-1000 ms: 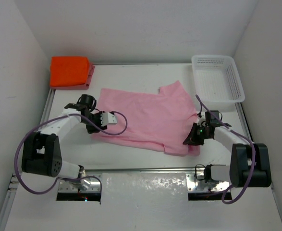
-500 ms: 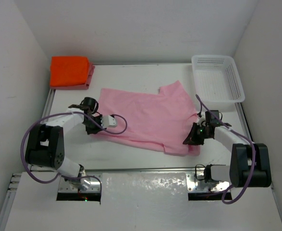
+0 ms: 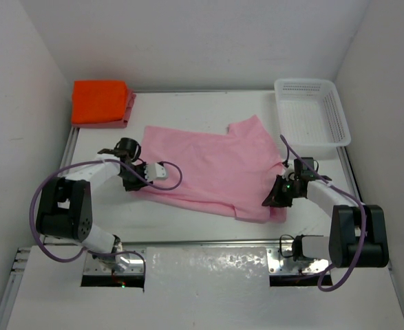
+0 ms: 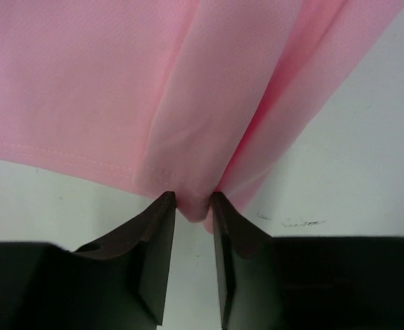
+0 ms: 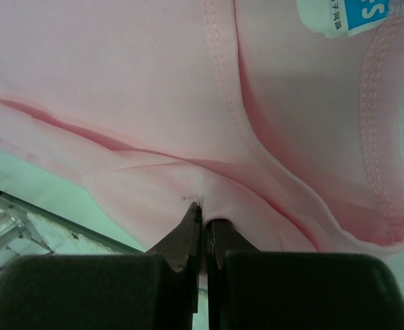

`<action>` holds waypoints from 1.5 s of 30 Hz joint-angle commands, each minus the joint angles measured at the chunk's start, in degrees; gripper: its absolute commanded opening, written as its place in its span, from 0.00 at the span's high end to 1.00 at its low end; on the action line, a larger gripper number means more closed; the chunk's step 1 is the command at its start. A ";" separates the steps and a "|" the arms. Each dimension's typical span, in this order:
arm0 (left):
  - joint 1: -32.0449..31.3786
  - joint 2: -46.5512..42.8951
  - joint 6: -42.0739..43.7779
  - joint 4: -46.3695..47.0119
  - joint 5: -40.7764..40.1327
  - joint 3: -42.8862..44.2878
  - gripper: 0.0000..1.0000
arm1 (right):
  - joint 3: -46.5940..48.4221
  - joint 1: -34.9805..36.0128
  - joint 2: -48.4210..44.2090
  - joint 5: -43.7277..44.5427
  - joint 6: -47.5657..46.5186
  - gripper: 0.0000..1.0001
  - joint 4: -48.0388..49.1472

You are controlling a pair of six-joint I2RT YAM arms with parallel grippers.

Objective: Fold and stack the t-shirts
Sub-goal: Grap the side of the flattened tshirt closest away from the robot with both arms

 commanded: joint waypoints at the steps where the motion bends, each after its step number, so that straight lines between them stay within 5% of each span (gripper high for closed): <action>1: 0.13 -1.03 -0.18 1.38 1.57 1.67 0.77 | 1.85 -0.04 -0.54 -0.44 -0.88 1.00 0.09; 6: 0.13 -0.50 -0.53 1.55 1.66 1.58 0.85 | 1.76 -0.04 -0.89 -0.35 -0.97 1.00 0.09; 7: 0.13 -0.50 -0.79 1.55 1.84 1.67 0.83 | 1.76 -0.04 -0.81 -0.26 -0.97 1.00 0.09; 8: 0.13 -0.68 -0.62 0.25 2.01 2.36 0.70 | 1.76 -0.04 -0.81 -0.26 -0.97 1.00 -0.09; 11: 0.21 -1.47 -1.05 -1.78 3.50 4.21 0.62 | 1.85 -0.04 -0.72 -0.26 -1.05 1.00 -0.18; 35: 0.57 -1.39 1.32 -7.32 4.30 6.07 0.63 | 2.81 -0.04 -0.63 -0.09 -1.41 1.00 -0.62; 45: -0.14 -0.68 -0.96 0.66 1.40 0.52 0.63 | 2.81 0.04 -0.37 -0.17 -1.41 1.00 -0.62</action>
